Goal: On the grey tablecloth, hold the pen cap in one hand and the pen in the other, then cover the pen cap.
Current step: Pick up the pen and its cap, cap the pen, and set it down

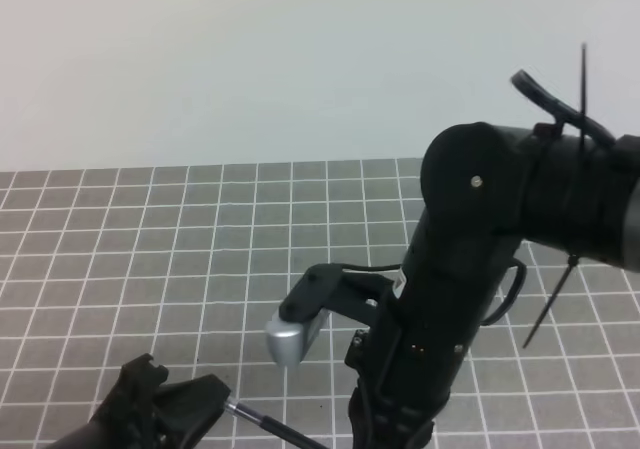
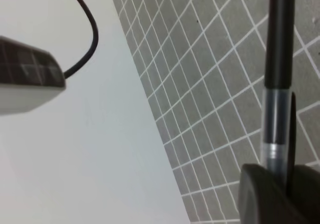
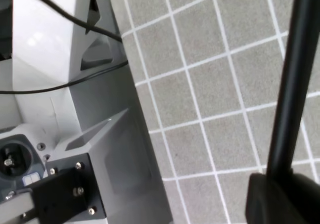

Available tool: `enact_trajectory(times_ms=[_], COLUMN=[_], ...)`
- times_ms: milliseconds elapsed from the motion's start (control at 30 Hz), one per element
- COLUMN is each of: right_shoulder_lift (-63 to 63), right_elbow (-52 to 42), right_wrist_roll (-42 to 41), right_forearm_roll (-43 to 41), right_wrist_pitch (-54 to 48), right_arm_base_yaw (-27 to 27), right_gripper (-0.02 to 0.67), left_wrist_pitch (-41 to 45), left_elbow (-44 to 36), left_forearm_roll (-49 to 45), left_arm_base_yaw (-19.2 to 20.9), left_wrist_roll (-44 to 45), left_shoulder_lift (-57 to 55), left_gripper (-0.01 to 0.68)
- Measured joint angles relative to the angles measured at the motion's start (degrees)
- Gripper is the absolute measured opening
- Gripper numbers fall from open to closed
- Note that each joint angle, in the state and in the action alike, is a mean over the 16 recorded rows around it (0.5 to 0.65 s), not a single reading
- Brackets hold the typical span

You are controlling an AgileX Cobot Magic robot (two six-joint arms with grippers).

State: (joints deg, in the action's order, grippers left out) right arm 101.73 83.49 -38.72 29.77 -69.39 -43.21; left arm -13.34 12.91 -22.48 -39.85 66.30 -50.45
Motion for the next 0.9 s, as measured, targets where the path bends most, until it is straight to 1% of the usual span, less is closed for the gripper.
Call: enact_trajectory(times_ms=[300,567,900], right_shoulder_lift=[1.3,1.5,1.5], right_elbow=[4.1,6.6,6.8], right_wrist_roll=[0.8,3.1,4.4], right_forearm_roll=[0.5,-1.5,-6.1], right_wrist_pitch=[0.0,-0.1,0.3], right_arm_base_yaw=[0.0,-0.1,0.0], right_gripper=[-0.003,-0.003,-0.003], left_wrist_pitch=[-0.1,-0.5,0.1], left_elbow=[0.0,0.0,0.0], left_forearm_roll=[0.0,0.9,3.2], left_arm_base_yaw=[0.0,0.0,0.0], left_wrist_roll=[-0.4,-1.5,-2.3], left_shoulder_lift=[0.0,0.0,0.0], left_gripper=[0.001,0.001,0.001])
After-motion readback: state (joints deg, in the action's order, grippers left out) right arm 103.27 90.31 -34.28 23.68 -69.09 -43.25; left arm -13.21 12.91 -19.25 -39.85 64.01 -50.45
